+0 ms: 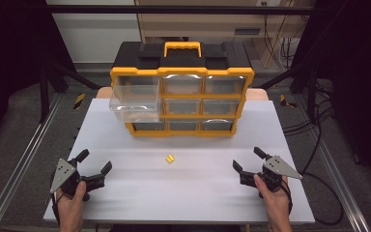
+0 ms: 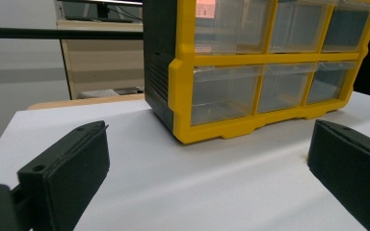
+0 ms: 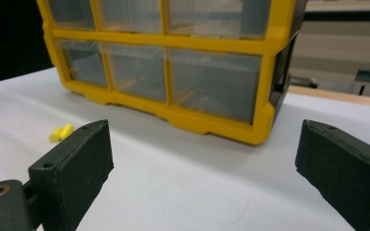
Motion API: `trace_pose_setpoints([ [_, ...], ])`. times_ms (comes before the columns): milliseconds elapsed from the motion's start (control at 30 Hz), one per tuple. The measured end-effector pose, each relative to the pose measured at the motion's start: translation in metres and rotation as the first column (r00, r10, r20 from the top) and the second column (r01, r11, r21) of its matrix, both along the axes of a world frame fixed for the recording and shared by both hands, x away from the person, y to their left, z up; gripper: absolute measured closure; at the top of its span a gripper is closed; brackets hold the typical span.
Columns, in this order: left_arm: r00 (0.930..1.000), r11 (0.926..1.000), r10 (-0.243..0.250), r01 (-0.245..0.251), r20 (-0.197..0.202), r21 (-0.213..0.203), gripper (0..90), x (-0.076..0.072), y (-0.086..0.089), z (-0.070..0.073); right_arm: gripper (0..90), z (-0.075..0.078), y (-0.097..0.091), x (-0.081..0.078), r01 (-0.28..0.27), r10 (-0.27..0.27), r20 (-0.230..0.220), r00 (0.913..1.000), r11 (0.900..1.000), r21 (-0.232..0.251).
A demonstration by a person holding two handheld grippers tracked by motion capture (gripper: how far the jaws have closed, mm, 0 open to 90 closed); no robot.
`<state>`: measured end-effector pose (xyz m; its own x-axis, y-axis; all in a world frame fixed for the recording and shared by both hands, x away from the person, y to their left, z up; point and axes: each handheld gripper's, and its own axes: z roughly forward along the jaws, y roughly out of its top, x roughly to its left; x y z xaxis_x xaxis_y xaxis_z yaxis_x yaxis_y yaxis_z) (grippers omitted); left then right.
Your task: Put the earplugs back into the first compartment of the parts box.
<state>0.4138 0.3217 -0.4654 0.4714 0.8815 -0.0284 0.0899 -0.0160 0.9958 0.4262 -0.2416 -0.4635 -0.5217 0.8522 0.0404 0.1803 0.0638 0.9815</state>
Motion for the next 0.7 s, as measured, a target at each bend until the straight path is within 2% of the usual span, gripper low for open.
trace_pose_setpoints([
  [100, 0.9999, 0.9999, -0.001, 0.001, 0.014, -0.014, 0.6, -0.001, 0.003, 0.001, 6.4, 0.001, 0.005, 0.0, -0.026, 0.024, -0.048, 0.9986, 0.9993, -0.028],
  [133, 0.9999, 0.9999, -0.001, 0.001, 0.014, -0.014, 0.6, -0.001, 0.003, 0.001, 6.4, 0.001, 0.005, 0.0, -0.026, 0.024, -0.048, 0.9986, 0.9993, -0.028],
  [167, 0.9998, 0.9998, -0.002, 0.002, 0.018, -0.018, 0.8, -0.001, 0.003, 0.0, 6.2, 0.001, 0.009, 0.002, -0.04, 0.038, -0.075, 0.9964, 0.999, -0.022],
  [233, 0.9998, 0.9998, -0.005, 0.005, 0.018, -0.02, 0.9, 0.0, 0.003, 0.0, 6.2, 0.002, 0.011, 0.004, -0.038, 0.036, -0.08, 0.9961, 0.9989, -0.027],
  [267, 0.9997, 0.9998, -0.011, 0.011, 0.021, -0.019, 0.9, 0.001, 0.001, 0.001, 6.2, 0.002, 0.017, 0.008, -0.04, 0.038, -0.107, 0.9936, 0.9989, -0.025],
  [300, 0.9997, 0.9998, -0.011, 0.011, 0.021, -0.019, 0.9, 0.001, 0.001, 0.001, 6.2, 0.002, 0.017, 0.008, -0.04, 0.038, -0.107, 0.9936, 0.9989, -0.025],
  [333, 0.9995, 0.9996, -0.02, 0.02, 0.025, -0.021, 0.9, 0.0, -0.001, 0.001, 7.0, 0.004, 0.022, 0.012, -0.039, 0.032, -0.131, 0.9909, 0.9979, -0.053],
  [433, 0.9993, 0.9995, -0.03, 0.03, 0.022, -0.013, 0.9, 0.0, -0.004, 0.001, 7.2, 0.005, 0.027, 0.014, -0.035, 0.025, -0.144, 0.9893, 0.997, -0.069],
  [533, 0.9992, 0.9993, -0.036, 0.036, 0.014, -0.006, 0.8, 0.001, -0.007, 0.0, 7.4, 0.009, 0.041, 0.019, -0.054, 0.035, -0.179, 0.9833, 0.9931, -0.104],
  [633, 0.9992, 0.9992, -0.039, 0.04, 0.009, -0.007, 0.9, 0.002, -0.007, 0.0, 8.1, 0.009, 0.047, 0.022, -0.063, 0.04, -0.194, 0.9802, 0.9912, -0.116],
  [700, 0.9991, 0.999, -0.042, 0.043, 0.007, -0.012, 0.9, 0.002, -0.008, 0.0, 8.2, 0.009, 0.058, 0.028, -0.079, 0.047, -0.231, 0.9718, 0.9881, -0.132],
])
